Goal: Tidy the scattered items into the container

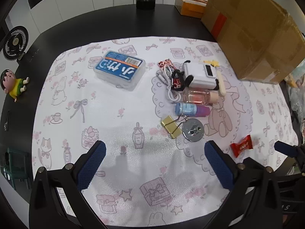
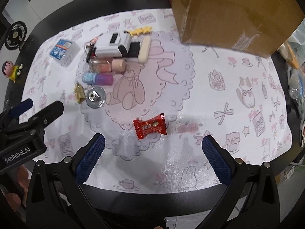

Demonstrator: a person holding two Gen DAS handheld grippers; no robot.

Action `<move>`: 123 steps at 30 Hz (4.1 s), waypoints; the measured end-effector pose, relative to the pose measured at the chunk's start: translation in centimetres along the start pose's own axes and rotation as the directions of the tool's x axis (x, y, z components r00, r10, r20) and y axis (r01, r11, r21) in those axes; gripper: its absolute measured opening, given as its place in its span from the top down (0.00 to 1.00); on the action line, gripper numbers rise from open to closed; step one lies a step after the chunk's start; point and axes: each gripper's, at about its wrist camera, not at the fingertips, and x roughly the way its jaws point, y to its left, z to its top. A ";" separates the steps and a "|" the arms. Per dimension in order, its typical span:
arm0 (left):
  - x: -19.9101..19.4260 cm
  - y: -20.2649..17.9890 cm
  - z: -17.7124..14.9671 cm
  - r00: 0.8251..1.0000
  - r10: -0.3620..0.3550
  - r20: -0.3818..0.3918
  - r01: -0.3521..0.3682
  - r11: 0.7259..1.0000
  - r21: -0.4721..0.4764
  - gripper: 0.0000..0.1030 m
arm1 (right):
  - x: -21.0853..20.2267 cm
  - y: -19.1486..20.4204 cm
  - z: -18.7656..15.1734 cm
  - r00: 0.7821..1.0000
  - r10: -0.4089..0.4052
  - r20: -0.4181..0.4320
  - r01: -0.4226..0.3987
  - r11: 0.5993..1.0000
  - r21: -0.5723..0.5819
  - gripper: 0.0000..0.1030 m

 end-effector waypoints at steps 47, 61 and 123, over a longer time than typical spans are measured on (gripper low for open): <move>4.1 -1.0 1.7 0.997 -0.062 -0.039 0.062 0.998 -0.006 0.83 | 3.5 0.7 0.5 0.999 -0.029 0.046 0.031 0.998 -0.048 0.81; 1.4 -0.8 1.3 0.996 -0.091 0.019 0.091 0.996 0.001 0.84 | 2.5 1.0 0.0 0.998 0.028 0.052 -0.025 0.999 -0.046 0.84; -15.0 -12.0 17.6 0.974 -0.158 0.162 0.160 0.987 0.004 0.84 | -22.4 -6.3 17.8 0.932 0.036 0.360 -0.007 0.997 -0.083 0.84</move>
